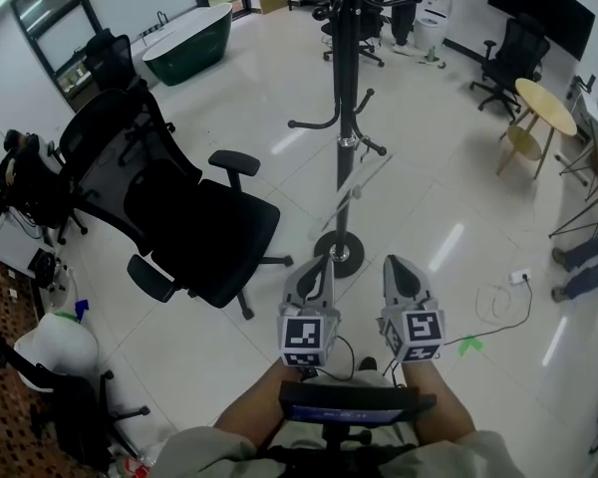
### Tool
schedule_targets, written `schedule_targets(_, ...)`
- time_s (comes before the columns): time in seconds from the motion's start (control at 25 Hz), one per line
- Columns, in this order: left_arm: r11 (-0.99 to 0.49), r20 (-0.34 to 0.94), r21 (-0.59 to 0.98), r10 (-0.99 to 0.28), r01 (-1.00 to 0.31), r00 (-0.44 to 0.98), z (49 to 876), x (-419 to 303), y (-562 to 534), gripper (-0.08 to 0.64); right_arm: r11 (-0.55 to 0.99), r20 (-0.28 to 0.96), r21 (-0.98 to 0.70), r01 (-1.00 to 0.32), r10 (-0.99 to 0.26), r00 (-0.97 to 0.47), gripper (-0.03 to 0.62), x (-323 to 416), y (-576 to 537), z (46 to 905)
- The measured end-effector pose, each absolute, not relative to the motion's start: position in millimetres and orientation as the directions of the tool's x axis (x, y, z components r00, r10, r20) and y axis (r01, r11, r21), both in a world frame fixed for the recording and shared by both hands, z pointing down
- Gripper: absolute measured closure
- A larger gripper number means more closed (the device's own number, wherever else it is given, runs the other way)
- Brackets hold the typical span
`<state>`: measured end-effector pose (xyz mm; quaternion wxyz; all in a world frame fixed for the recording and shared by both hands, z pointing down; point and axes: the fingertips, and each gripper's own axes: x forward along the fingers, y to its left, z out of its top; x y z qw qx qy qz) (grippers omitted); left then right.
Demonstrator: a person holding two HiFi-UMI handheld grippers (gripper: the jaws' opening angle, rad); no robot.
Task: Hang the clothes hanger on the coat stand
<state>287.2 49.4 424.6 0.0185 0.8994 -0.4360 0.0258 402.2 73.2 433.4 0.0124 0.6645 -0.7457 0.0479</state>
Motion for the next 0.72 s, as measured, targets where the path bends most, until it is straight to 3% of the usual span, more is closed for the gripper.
schedule_targets(0.72,-0.613,0.052,0.009,-0.788,-0.790,0.613,434.0,278.5,33.2,0.546,0.134,0.079,-0.035,-0.990,-0.987,-0.136,0.592,388.8,54.3,441.1)
